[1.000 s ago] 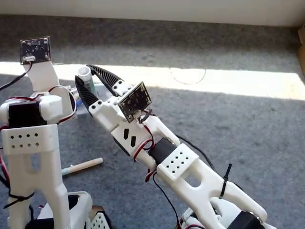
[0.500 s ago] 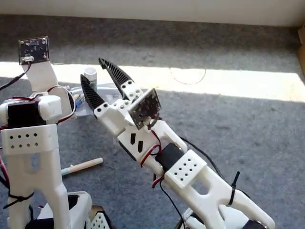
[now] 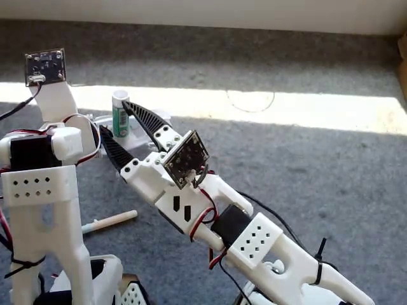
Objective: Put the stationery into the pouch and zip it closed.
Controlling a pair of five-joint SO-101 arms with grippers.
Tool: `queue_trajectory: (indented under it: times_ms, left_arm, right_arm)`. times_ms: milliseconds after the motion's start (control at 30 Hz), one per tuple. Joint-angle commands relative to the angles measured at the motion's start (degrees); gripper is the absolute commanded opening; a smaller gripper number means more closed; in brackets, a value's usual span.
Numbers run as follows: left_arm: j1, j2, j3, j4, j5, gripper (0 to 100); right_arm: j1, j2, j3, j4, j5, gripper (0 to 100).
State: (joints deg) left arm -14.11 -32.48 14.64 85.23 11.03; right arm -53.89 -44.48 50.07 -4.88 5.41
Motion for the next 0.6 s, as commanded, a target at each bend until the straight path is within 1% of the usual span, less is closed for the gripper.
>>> queue_trajectory:
  times_ms: [0, 267, 467, 500, 567]
  left_arm:
    - [-1.2, -0.9, -0.1, 0.0, -0.4, 1]
    - [-1.3, -0.9, -0.1, 0.1, -0.4, 1]
    - [-1.3, -0.9, -0.1, 0.1, -0.4, 1]
    - [-1.3, -0.9, -0.1, 0.1, -0.4, 1]
    - [-1.3, -0.9, -0.1, 0.1, -0.4, 1]
  right_arm:
    - [-0.3, -2.4, -0.8, 0.4, 0.6, 17.6]
    - [-0.2, -2.4, -4.7, 0.3, 0.6, 17.6]
    - [3.6, -2.3, -6.2, 0.3, 0.3, 17.6]
    - [4.2, -2.3, -6.3, 0.3, 0.3, 16.8]
    - [4.7, -2.3, -6.3, 0.1, 0.3, 11.7]
